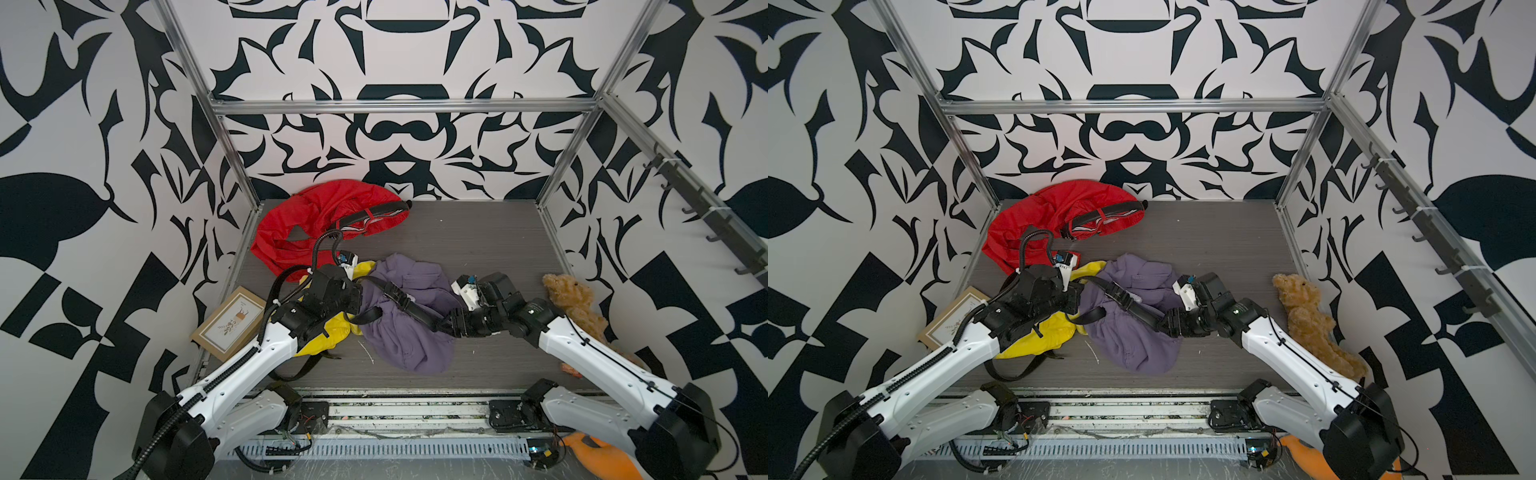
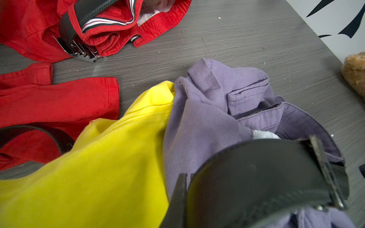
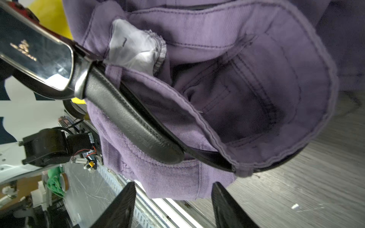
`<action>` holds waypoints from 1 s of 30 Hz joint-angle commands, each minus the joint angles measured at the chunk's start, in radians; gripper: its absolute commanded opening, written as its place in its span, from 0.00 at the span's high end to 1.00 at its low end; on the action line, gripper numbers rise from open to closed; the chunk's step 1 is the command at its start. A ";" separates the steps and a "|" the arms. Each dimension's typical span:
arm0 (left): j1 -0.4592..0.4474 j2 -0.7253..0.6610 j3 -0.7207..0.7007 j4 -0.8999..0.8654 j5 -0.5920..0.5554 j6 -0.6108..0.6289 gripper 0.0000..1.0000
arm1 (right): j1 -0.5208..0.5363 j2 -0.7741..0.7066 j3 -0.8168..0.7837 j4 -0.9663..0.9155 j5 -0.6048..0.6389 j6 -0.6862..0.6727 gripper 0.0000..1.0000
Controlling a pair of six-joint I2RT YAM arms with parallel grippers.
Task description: Remove the belt from the trousers
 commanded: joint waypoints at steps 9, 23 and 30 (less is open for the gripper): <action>-0.010 -0.005 0.035 0.012 -0.011 -0.017 1.00 | 0.079 0.069 -0.134 0.423 0.001 0.266 0.34; -0.015 -0.011 0.028 0.005 -0.017 -0.019 1.00 | 0.084 0.014 -0.079 0.483 0.054 0.244 0.51; -0.015 -0.010 0.025 0.003 -0.021 -0.014 1.00 | 0.084 -0.055 -0.084 0.505 0.096 0.267 0.51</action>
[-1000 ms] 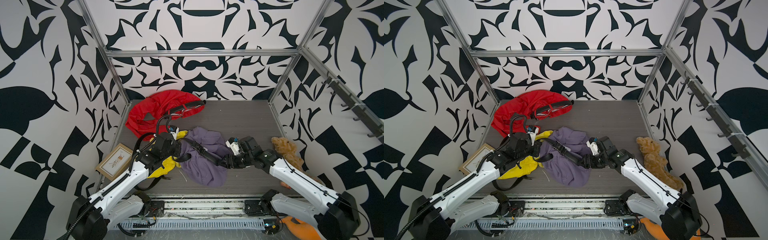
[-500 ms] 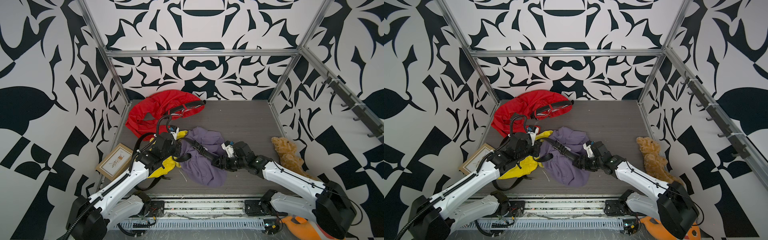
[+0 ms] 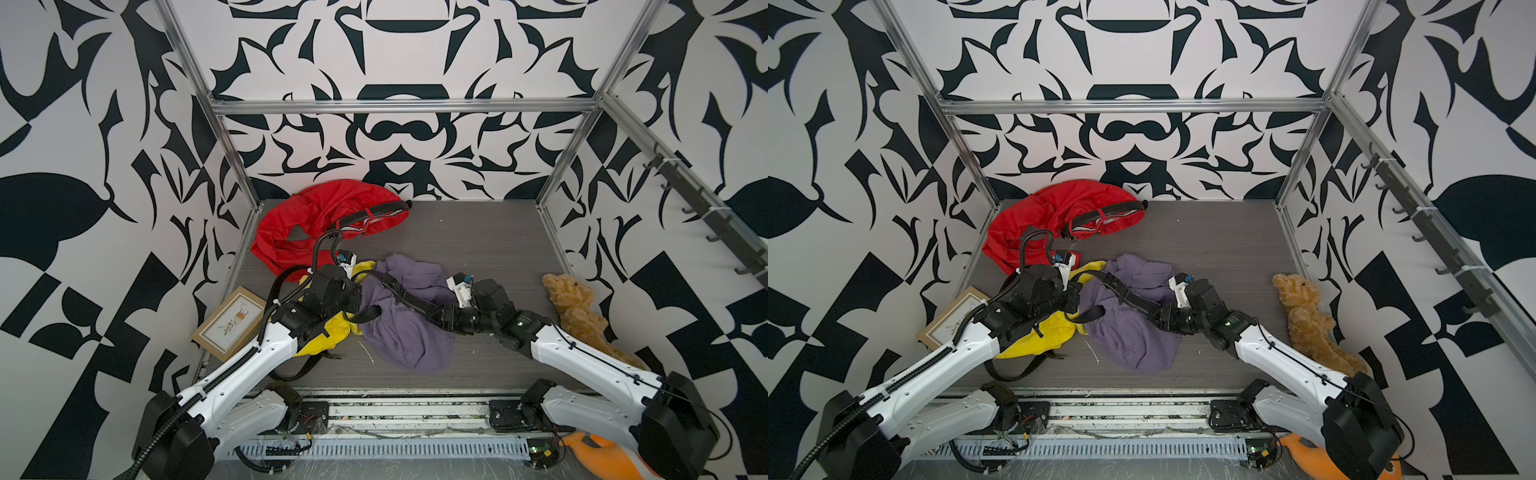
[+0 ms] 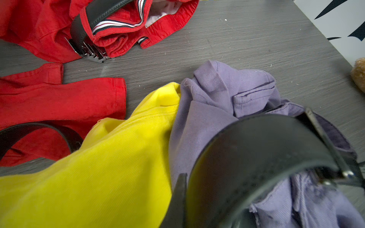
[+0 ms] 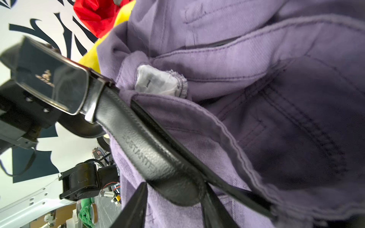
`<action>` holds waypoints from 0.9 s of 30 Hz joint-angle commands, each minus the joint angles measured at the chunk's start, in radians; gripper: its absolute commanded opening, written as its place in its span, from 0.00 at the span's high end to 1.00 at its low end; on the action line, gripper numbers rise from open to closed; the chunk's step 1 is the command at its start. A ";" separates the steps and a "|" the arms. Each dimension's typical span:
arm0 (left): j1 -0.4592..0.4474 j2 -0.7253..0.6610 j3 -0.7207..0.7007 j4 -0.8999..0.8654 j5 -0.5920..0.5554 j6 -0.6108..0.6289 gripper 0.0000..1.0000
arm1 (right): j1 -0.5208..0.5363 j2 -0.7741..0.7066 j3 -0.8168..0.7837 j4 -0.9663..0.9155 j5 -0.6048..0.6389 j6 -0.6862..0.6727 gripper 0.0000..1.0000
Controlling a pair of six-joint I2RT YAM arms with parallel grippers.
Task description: Remove the belt from the trousers
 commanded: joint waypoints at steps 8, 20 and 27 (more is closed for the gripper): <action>-0.010 -0.017 0.016 0.001 0.012 -0.011 1.00 | -0.001 -0.088 0.050 0.099 0.077 0.023 0.46; -0.040 -0.012 0.006 -0.002 0.004 -0.018 1.00 | -0.010 -0.073 0.047 0.204 0.111 0.020 0.53; -0.049 -0.010 0.011 -0.006 -0.006 -0.019 1.00 | -0.011 -0.056 0.046 0.199 0.073 0.031 0.88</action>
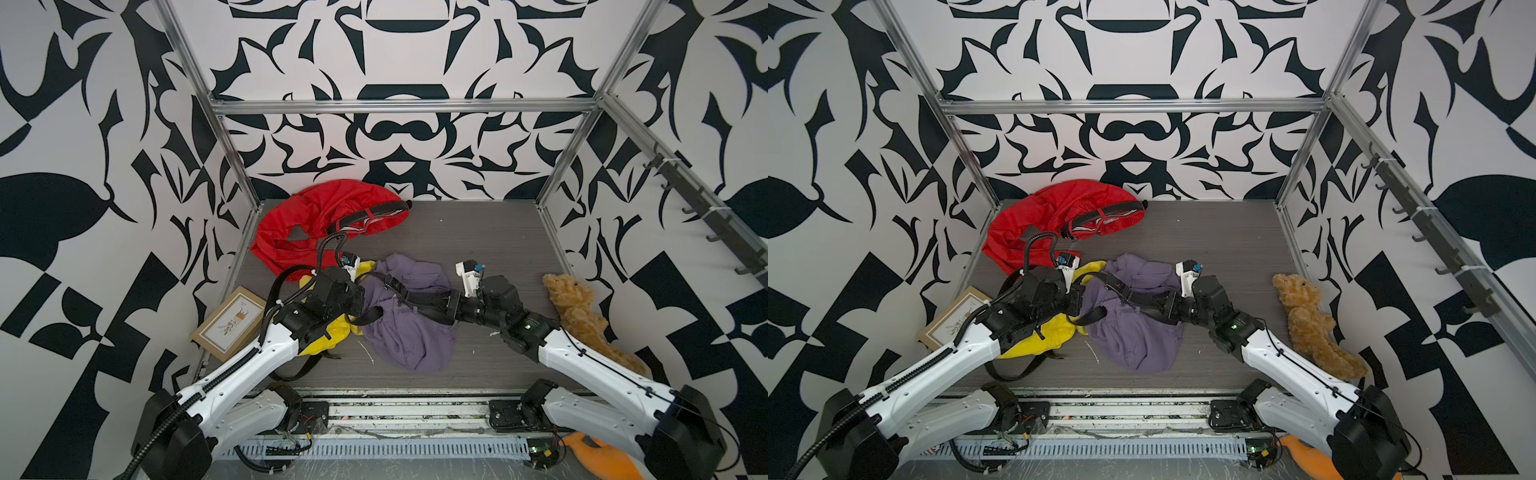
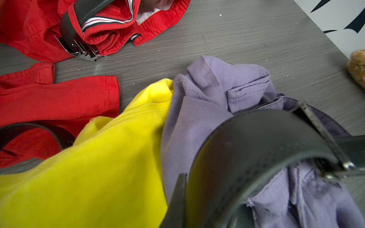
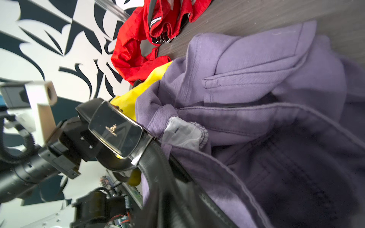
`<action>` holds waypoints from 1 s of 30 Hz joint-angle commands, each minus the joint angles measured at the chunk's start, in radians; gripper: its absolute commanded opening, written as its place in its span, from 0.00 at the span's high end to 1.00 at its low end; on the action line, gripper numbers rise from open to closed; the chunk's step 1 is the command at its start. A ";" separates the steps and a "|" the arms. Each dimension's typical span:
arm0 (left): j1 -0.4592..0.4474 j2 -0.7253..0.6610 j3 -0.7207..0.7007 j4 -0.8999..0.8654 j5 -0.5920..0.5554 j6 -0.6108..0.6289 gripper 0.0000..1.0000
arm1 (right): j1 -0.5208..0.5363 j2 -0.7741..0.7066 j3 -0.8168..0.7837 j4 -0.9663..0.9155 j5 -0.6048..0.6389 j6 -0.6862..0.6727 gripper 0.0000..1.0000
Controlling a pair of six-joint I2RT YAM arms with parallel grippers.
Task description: Remove the belt from the trousers
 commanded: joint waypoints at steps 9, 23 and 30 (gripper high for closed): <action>-0.027 -0.022 0.124 -0.085 -0.016 0.115 0.34 | -0.076 -0.084 0.146 -0.236 -0.122 -0.111 1.00; -0.202 0.111 0.380 -0.224 0.319 0.580 0.01 | -0.184 0.039 0.371 -0.432 -0.329 -0.284 1.00; -0.202 0.236 0.439 -0.249 0.467 0.683 0.01 | -0.213 0.050 0.420 -0.501 -0.385 -0.341 1.00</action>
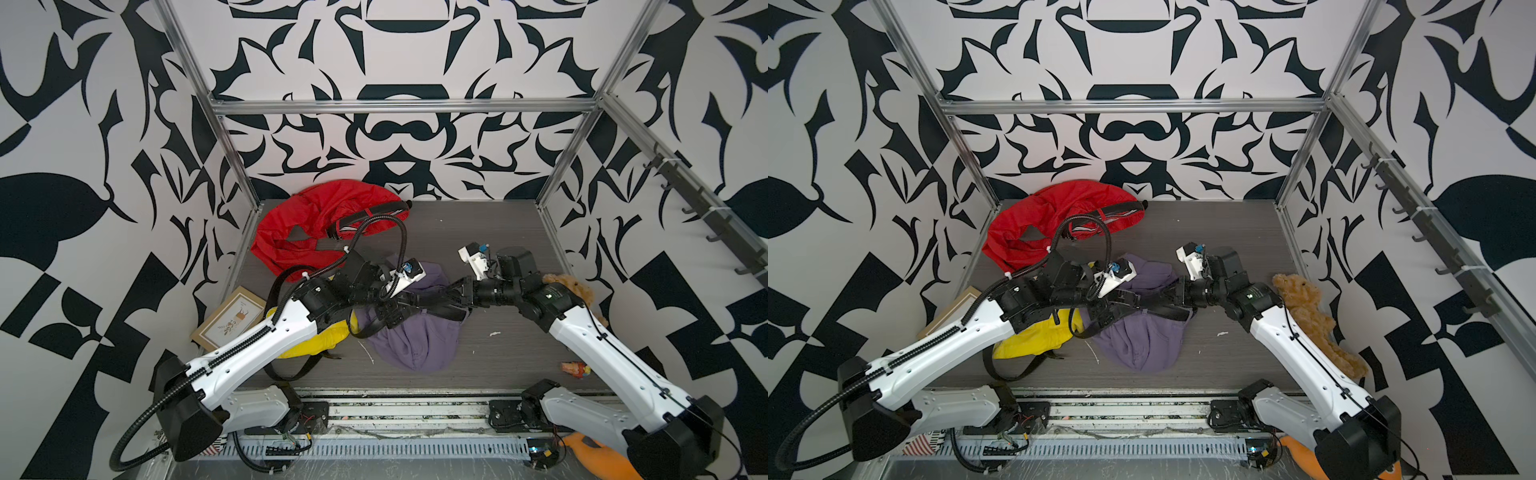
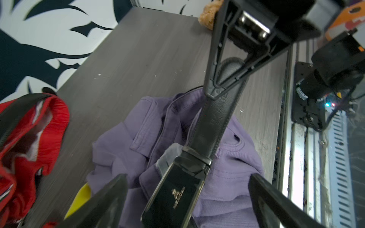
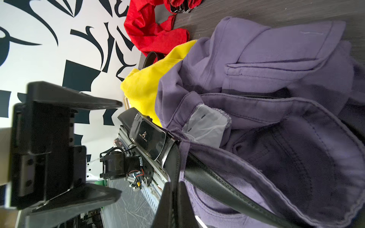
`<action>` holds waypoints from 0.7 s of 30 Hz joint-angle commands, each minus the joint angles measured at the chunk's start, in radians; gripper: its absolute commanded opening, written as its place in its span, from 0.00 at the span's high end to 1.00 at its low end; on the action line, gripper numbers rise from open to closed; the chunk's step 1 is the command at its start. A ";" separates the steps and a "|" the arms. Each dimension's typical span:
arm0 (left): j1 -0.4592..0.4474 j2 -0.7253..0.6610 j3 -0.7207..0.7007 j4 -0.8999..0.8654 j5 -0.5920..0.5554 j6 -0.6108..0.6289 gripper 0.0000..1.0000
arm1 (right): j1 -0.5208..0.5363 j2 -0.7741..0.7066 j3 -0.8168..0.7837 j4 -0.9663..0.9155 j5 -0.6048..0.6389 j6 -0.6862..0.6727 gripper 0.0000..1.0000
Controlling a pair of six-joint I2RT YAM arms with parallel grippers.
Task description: Remove the belt from the trousers
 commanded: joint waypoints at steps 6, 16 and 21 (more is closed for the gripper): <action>0.000 0.127 0.075 -0.056 0.093 0.139 0.01 | -0.025 -0.002 0.111 -0.064 -0.081 -0.101 1.00; 0.003 0.151 0.057 -0.065 0.034 0.139 0.45 | -0.070 -0.012 0.121 -0.096 -0.103 -0.126 1.00; 0.005 0.127 0.029 -0.045 0.029 0.115 0.87 | -0.089 -0.009 0.121 -0.100 -0.109 -0.137 1.00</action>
